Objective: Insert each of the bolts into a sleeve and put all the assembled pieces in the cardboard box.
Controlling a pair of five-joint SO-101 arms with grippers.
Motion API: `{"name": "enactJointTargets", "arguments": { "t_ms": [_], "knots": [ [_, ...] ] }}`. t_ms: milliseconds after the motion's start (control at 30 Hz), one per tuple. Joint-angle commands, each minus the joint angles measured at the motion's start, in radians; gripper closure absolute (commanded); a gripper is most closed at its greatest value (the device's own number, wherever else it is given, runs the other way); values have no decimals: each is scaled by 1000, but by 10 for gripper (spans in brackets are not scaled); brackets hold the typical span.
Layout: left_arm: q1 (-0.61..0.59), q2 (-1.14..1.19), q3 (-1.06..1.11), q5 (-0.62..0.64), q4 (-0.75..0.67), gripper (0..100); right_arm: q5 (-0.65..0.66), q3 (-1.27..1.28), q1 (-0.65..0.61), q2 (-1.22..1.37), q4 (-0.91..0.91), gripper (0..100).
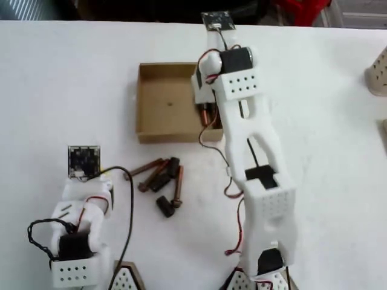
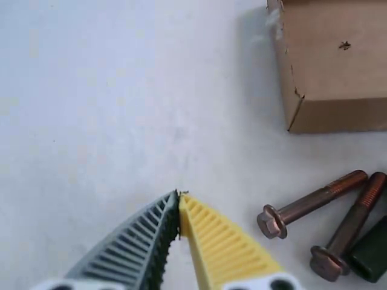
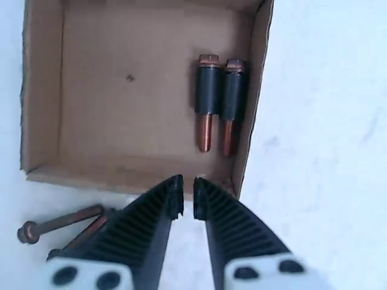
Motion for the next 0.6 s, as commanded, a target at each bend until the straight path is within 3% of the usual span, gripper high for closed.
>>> {"name": "enactJointTargets", "arguments": {
  "t_ms": [0,233,567],
  "knots": [
    [-1,2,-2,-11,-2,977,-66,164,-41,-191,47,983],
    [-1,2,-2,-11,0,977,-175,446,-122,-372,28,982],
    [-1,2,-2,-11,2,977,-180,838,-263,-452,-147,982]
  ]
}}
